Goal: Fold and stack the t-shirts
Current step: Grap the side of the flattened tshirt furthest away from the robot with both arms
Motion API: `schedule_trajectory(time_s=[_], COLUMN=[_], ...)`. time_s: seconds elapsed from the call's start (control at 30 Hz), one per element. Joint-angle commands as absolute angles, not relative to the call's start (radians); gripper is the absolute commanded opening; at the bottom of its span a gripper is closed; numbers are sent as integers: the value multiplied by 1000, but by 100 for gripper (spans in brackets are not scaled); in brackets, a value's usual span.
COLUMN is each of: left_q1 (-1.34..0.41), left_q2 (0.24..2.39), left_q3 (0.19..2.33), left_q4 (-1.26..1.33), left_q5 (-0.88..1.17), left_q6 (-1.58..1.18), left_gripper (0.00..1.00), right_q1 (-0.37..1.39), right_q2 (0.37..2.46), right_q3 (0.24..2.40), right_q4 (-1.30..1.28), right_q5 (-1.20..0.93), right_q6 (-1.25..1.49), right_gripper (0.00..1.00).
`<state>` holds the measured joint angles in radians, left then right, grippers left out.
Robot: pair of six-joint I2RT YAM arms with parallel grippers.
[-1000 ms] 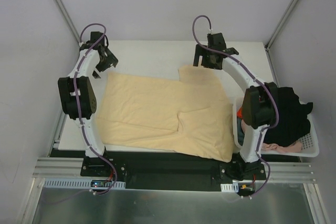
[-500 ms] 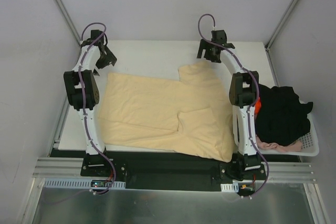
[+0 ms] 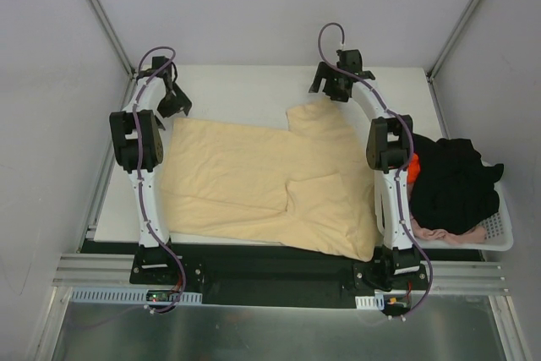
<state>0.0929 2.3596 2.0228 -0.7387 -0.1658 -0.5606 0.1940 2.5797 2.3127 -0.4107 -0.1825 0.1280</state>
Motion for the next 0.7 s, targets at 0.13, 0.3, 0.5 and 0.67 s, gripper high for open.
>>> schedule_trajectory(time_s=[0.13,0.3,0.5,0.67], left_q1=[97,97,97,98], left_q2=[2373,2381,2376,2378], left_q3=[2052,2046,2045,2065], left_q4=[-761,-764,-767,-767], left_q5=[-110,-104,-91,-84], left_q6=[-552,-546,-549,-551], left_gripper=[88,85,81,75], right_q1=[222,225,225,227], right_q2=[2571,2565,2540,2511], right_q3=[2327,2323,2287,2280], right_q4=[-468,-508,-492,-474], right_q5=[-181,-152,-130,-124], right_q6=[106,103,94,75], right_gripper=[73,56,23,1])
